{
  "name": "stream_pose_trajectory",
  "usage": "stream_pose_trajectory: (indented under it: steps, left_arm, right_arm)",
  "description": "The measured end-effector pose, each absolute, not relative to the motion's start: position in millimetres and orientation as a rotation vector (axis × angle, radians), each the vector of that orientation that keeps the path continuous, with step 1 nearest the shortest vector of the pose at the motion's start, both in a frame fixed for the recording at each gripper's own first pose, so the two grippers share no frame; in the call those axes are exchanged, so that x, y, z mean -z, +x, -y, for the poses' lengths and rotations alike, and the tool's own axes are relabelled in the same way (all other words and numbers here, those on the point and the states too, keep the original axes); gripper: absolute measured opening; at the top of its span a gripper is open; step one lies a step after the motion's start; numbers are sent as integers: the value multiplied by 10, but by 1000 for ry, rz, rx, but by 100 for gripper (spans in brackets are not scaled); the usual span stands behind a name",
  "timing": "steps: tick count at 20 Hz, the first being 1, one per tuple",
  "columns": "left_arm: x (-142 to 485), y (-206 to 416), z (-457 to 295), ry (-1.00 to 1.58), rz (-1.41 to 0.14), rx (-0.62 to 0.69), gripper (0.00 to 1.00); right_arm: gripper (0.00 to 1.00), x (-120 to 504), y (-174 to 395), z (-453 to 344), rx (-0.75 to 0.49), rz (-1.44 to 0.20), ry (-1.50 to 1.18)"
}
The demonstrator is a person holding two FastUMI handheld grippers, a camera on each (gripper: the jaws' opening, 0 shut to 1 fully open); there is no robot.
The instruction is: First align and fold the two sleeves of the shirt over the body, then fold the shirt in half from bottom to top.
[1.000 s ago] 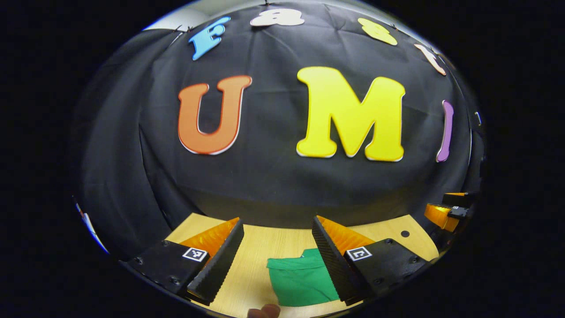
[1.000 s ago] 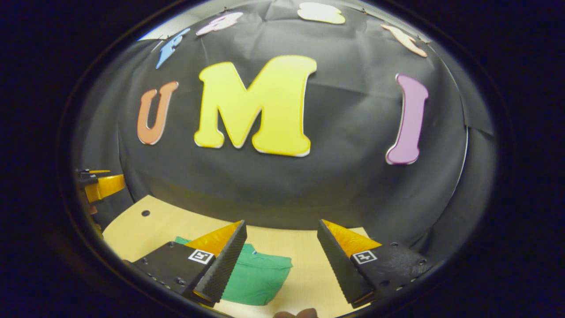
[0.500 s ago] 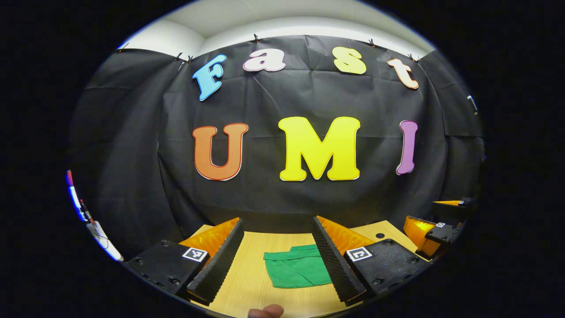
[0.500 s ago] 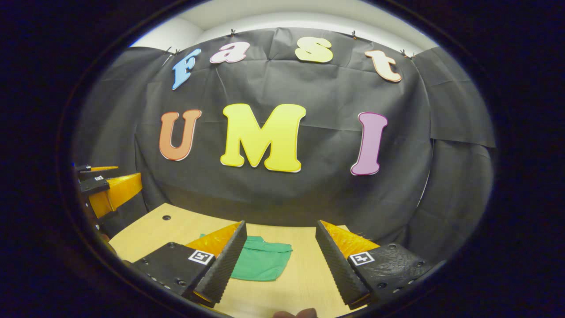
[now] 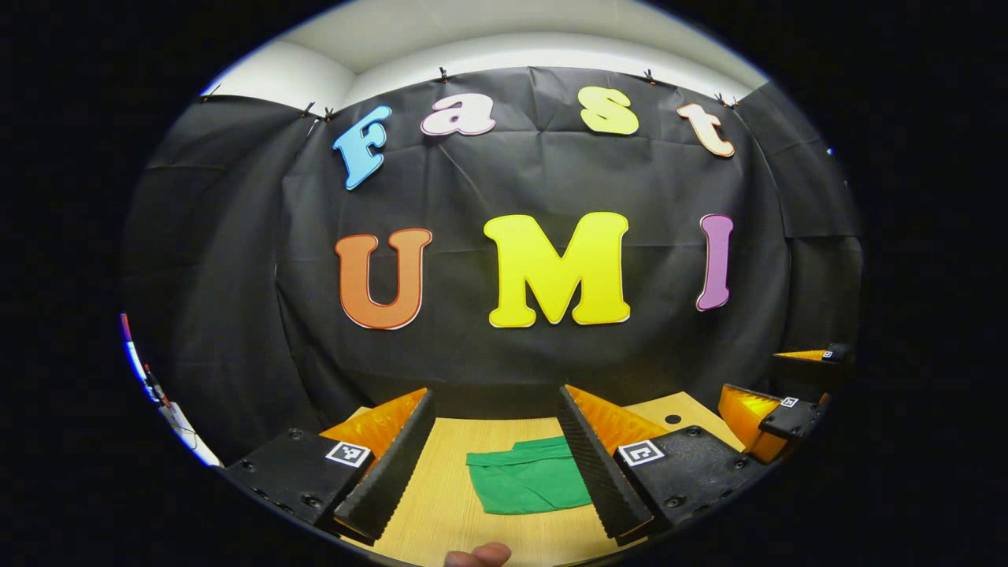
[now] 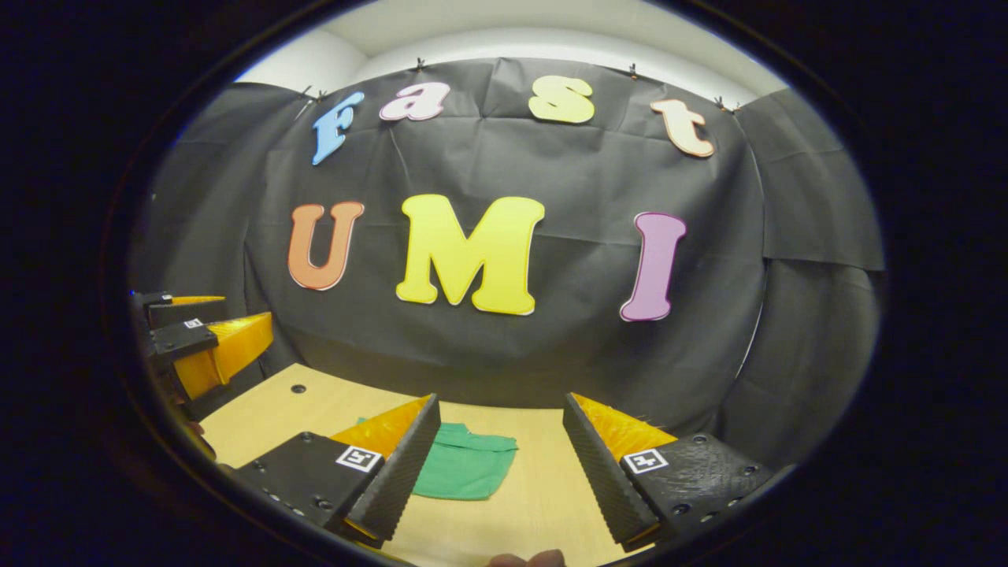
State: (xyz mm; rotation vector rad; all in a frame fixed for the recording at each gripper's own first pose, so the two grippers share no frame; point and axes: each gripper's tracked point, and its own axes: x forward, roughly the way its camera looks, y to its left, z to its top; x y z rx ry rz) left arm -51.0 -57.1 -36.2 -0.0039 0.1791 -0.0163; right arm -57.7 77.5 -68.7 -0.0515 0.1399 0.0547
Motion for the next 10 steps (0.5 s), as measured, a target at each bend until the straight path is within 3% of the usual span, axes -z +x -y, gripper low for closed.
stream_pose_trajectory:
  steps: [10]
  left_arm:
    - [357, -411, 584, 22, -172, 9, 98]
  right_arm:
    - [98, 659, -471, -790, -61, -128, -38]
